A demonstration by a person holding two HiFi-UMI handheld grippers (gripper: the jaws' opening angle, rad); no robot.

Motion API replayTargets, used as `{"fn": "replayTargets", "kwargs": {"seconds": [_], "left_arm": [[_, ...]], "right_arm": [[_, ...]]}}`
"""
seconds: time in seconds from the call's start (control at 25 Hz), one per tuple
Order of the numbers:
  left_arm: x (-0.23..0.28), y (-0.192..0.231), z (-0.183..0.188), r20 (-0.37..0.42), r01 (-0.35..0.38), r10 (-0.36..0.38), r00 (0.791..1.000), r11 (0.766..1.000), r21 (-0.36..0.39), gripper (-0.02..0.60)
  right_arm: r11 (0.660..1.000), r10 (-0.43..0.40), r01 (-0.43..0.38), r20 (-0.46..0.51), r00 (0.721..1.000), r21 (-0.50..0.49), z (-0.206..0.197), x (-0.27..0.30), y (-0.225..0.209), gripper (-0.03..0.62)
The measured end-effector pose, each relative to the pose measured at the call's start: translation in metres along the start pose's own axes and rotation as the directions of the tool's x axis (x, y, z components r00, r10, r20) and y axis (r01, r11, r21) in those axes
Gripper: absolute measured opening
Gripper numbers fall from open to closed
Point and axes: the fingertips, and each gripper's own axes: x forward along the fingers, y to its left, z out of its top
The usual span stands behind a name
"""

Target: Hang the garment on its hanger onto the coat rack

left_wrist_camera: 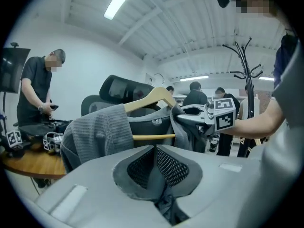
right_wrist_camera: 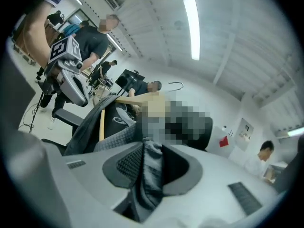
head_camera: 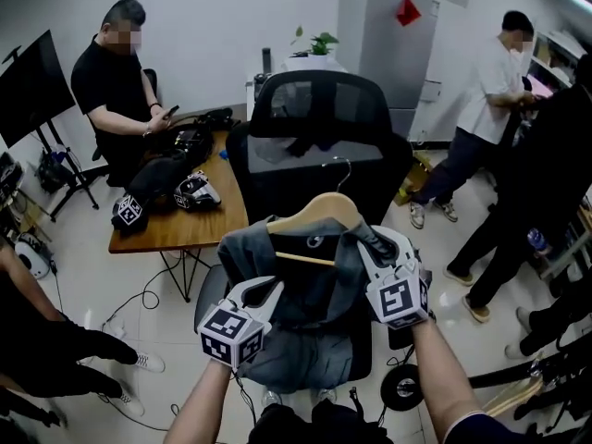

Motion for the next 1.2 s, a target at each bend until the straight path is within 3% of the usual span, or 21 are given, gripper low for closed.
{"fn": "replayTargets", "kwargs": {"seconds": [0.28,0.52,0.8,0.92,1.2], "left_arm": [[-0.011,-0.015,0.068,0.116,-0.010,0.000,0.993,0.996,0.087,0.005],[-0.031,-0.034,0.138,0.211,0.051,-0.089,0.973,0.983,0.178,0.005],[-0.065,-0.074,0.183,0.233,0.180,-0.246,0.941,0.945,0.272,0.004],[-0.082,-0.098,0.201,0.258,0.222,-0.304,0.917,0.927,0.303,0.005],[-0.081,-0.180,0.225,0.263,0.313,-0.426,0.866,0.871,0.379,0.003]], "right_arm": [[0.993,-0.115,0.117,0.085,0.990,-0.019,0.055,-0.035,-0.063,0.123],[0.977,-0.210,0.212,0.077,0.975,-0.016,0.108,-0.081,-0.100,0.122],[0.940,-0.339,0.340,0.033,0.940,-0.011,0.163,-0.150,-0.121,0.121],[0.924,-0.381,0.382,0.021,0.924,-0.011,0.182,-0.181,-0.131,0.122],[0.877,-0.480,0.480,-0.022,0.877,-0.008,0.189,-0.268,-0.162,0.121]]}}
